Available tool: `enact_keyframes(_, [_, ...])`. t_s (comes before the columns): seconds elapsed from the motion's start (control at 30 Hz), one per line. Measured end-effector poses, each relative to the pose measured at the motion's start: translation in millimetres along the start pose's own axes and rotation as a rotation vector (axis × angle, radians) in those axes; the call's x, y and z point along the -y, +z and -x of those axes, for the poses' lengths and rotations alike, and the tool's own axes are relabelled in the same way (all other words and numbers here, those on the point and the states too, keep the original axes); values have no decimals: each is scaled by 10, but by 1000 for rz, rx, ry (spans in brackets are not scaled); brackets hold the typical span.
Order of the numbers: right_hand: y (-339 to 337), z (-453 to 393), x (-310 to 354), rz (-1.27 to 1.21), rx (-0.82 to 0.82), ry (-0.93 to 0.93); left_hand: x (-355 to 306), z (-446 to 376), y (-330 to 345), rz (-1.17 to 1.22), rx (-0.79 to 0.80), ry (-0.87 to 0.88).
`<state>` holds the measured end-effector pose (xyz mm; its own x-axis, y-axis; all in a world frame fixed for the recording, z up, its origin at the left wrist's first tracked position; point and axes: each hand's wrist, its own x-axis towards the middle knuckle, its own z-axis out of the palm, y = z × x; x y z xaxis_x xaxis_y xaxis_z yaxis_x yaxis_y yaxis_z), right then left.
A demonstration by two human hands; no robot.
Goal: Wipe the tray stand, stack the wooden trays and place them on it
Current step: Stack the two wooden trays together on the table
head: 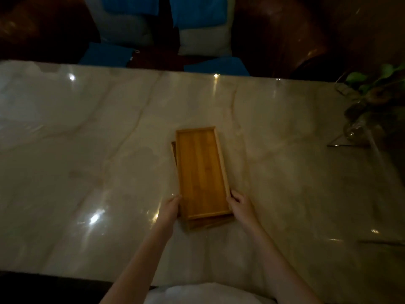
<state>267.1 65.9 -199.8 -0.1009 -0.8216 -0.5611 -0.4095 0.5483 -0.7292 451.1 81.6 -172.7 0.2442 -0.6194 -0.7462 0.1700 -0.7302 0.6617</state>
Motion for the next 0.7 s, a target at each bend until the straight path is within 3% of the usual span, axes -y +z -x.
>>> enact_keyframes(0.27, [311,131,112,-19,-60,-18,-296,-217,-235,-97,37,41])
enact_keyframes(0.7, [371,208,180,141,-117,-101,-145,-227,-449,-421,35,318])
